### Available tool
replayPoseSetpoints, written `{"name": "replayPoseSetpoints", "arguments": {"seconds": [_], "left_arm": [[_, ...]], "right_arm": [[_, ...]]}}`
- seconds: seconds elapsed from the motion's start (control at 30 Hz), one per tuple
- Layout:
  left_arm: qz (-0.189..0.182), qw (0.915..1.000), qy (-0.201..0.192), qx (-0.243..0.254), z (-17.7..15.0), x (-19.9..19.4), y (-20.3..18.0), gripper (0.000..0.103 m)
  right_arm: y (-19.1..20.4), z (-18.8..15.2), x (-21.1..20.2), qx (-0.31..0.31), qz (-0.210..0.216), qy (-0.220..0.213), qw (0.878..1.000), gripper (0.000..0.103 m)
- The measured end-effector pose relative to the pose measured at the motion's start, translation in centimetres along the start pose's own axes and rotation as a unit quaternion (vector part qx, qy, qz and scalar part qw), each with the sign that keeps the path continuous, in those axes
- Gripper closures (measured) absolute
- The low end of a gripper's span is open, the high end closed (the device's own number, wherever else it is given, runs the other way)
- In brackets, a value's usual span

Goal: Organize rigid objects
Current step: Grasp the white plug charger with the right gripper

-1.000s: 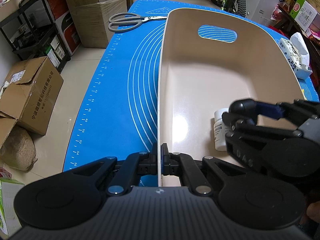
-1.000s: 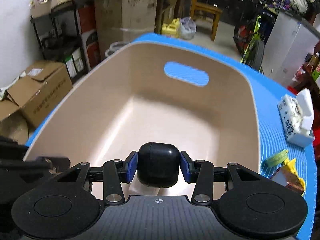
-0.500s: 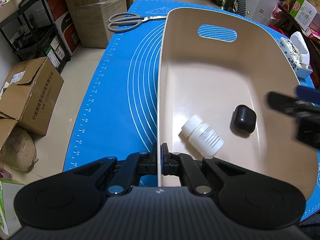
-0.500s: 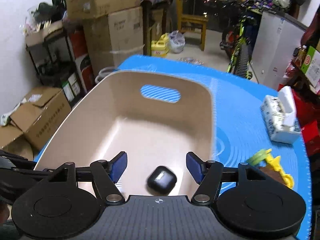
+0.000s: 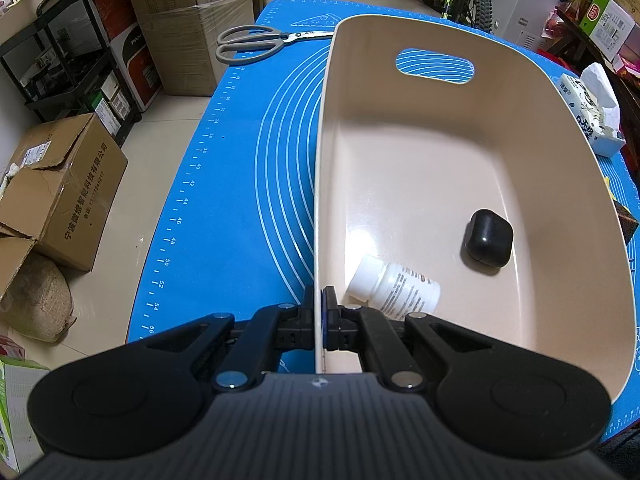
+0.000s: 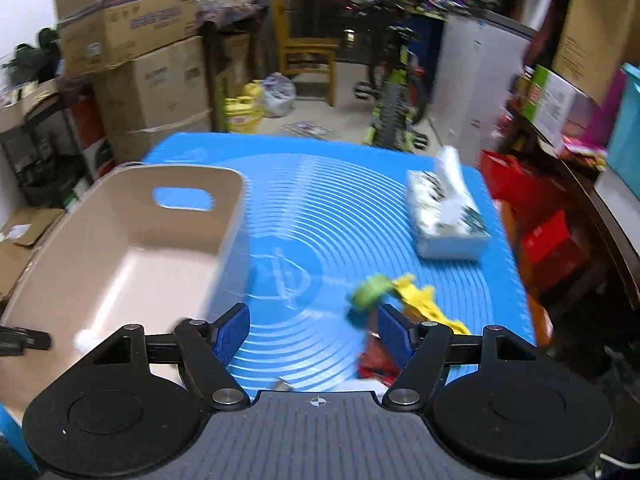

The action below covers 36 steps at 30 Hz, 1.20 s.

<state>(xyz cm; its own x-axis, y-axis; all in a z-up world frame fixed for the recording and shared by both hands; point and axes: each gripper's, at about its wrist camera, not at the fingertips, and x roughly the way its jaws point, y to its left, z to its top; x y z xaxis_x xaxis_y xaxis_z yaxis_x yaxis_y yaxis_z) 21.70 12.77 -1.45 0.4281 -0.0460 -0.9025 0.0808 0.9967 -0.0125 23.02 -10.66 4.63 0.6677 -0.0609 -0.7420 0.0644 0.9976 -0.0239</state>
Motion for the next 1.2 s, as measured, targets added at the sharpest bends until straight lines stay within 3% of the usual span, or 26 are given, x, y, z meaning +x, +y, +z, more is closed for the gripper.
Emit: {"name": "replayPoseSetpoints", "arguments": {"seconds": [0.23, 0.47, 0.8, 1.2], "left_arm": [[0.0, 1.0, 0.001, 0.0, 0.0, 0.0, -0.1, 0.099], [0.0, 1.0, 0.001, 0.001, 0.0, 0.0, -0.1, 0.099], [0.0, 1.0, 0.001, 0.0, 0.0, 0.0, -0.1, 0.099], [0.0, 1.0, 0.001, 0.0, 0.0, 0.0, -0.1, 0.099]], "right_arm": [[-3.4, -2.4, 2.8, 0.029, -0.025, 0.031, 0.999, 0.027], [-3.0, -5.0, 4.7, 0.012, -0.016, 0.064, 0.998, 0.028], [-2.5, -6.3, 5.5, -0.013, 0.0, 0.083, 0.996, 0.05], [-3.1, -5.9, 6.2, 0.024, 0.018, 0.075, 0.997, 0.054]]}}
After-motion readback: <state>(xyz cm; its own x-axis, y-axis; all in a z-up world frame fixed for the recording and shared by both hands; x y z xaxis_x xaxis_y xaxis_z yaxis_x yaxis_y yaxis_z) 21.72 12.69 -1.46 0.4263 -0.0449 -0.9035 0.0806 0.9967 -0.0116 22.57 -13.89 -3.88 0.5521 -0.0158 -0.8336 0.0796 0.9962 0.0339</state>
